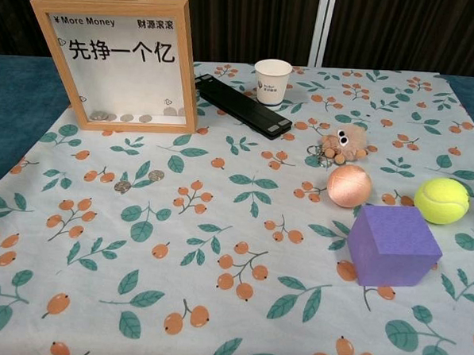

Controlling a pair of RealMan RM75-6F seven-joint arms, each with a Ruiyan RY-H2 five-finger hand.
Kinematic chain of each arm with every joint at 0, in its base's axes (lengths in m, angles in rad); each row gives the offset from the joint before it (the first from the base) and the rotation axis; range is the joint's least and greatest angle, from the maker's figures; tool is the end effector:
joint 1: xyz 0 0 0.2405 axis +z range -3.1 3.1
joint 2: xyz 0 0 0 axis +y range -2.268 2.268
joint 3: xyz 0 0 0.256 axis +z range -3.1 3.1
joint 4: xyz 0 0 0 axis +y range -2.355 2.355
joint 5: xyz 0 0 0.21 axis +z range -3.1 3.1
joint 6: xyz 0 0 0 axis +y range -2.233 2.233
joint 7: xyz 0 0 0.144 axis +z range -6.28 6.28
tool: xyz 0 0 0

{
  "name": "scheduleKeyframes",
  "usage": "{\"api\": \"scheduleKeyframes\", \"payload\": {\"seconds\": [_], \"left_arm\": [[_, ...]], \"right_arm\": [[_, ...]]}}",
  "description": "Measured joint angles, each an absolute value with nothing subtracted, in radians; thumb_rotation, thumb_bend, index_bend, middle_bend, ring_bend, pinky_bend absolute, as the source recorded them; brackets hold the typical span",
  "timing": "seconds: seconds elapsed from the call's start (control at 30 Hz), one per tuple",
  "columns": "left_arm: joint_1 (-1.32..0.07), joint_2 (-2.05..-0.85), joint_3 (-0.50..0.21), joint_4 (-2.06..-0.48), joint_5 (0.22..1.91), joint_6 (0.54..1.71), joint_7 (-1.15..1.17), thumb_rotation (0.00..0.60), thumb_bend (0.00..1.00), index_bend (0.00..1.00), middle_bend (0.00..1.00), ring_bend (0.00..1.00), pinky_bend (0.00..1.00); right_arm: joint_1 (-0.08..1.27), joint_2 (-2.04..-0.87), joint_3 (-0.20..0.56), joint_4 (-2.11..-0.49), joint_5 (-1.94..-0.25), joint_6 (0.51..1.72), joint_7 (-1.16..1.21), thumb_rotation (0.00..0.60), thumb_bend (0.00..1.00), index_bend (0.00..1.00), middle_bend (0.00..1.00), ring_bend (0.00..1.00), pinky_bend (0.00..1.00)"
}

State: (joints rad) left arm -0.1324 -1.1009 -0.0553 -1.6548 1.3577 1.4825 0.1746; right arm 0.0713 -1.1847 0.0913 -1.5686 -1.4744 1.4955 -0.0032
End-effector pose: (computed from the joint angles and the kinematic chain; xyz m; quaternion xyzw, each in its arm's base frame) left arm -0.3135 0.1955 0.1687 -0.5883 -0.3620 -0.3329 0.6419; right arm -0.3159 -0.1854 0.1507 0.5683 -0.3894 0.4025 0.6028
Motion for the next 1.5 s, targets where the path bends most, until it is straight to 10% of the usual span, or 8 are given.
{"api": "scheduleKeyframes", "payload": {"seconds": [0.87,1.5], "left_arm": [[-0.154,-1.126,-0.048,-1.640,1.406,1.432,0.187,0.600,0.07,0.16,0.00,0.00,0.00],[-0.477,-1.261,-0.109,-1.652,1.228,0.971,0.520,0.600,0.07,0.29,0.00,0.00,0.00]], "right_arm": [[0.069,-1.181,0.096,-1.584,-1.456,1.493,-0.013,0.600,0.39,0.00,0.00,0.00,0.00],[0.073,-1.197,0.101,-1.576,-1.436,1.482,-0.033,0.600,0.39,0.00,0.00,0.00,0.00]]}}
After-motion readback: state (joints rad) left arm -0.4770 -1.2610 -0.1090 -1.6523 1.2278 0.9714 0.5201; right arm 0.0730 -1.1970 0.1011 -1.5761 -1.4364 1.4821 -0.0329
